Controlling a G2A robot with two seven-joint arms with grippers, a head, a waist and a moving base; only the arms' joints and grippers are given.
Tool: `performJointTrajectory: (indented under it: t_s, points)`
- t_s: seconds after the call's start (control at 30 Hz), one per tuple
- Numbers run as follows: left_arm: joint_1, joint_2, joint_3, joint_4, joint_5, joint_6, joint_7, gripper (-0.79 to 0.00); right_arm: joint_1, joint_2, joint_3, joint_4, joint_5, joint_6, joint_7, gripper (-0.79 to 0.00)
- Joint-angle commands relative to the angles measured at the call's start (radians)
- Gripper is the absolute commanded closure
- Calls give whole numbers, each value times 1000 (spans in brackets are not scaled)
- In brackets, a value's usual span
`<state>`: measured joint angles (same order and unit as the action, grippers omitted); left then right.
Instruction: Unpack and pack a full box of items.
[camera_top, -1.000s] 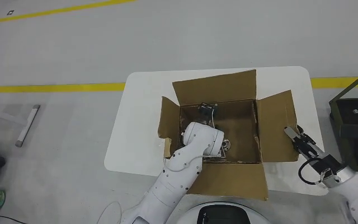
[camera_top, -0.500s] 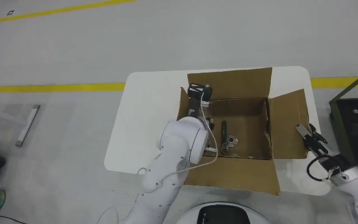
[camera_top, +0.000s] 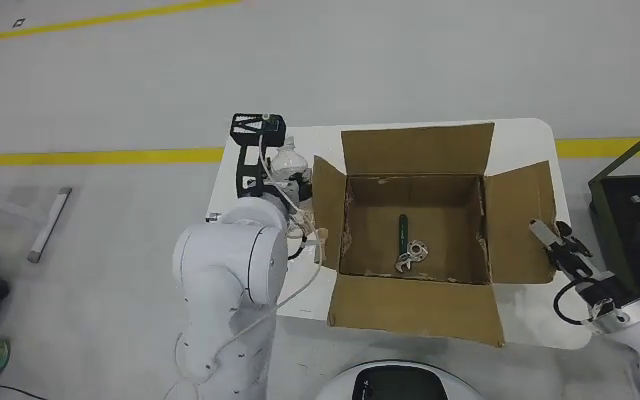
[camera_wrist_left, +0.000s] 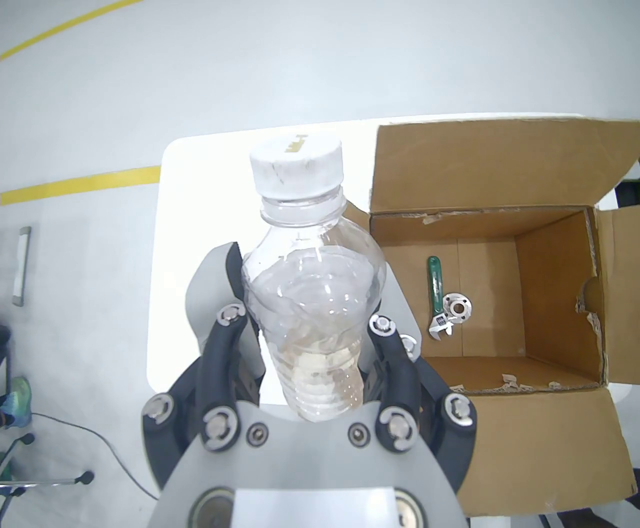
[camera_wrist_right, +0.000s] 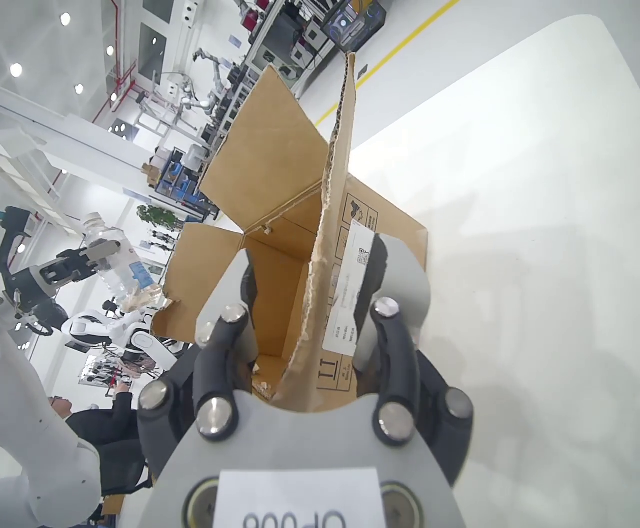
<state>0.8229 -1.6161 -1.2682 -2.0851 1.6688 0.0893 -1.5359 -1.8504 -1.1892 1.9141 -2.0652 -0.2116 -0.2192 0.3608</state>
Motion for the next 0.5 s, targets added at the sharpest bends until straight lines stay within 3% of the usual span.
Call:
performJointTrajectory:
  t_s: [0.0,0.17,0.33,0.47]
  points:
    - [10,3,-39,10,35,-6,0,0,-3,-1,3,-1,5,2,-5,-785]
    - [37,9,-103,80,112,-48,0,0,-11,-1,17,-6,7,-1,-15,-785]
    - [88,10,-116,212,162,-92,0,0,-29,-1,52,-27,-30,-5,-30,-785]
    - [115,5,-109,305,182,-70,0,0,-45,-2,79,-37,-36,-7,-41,-785]
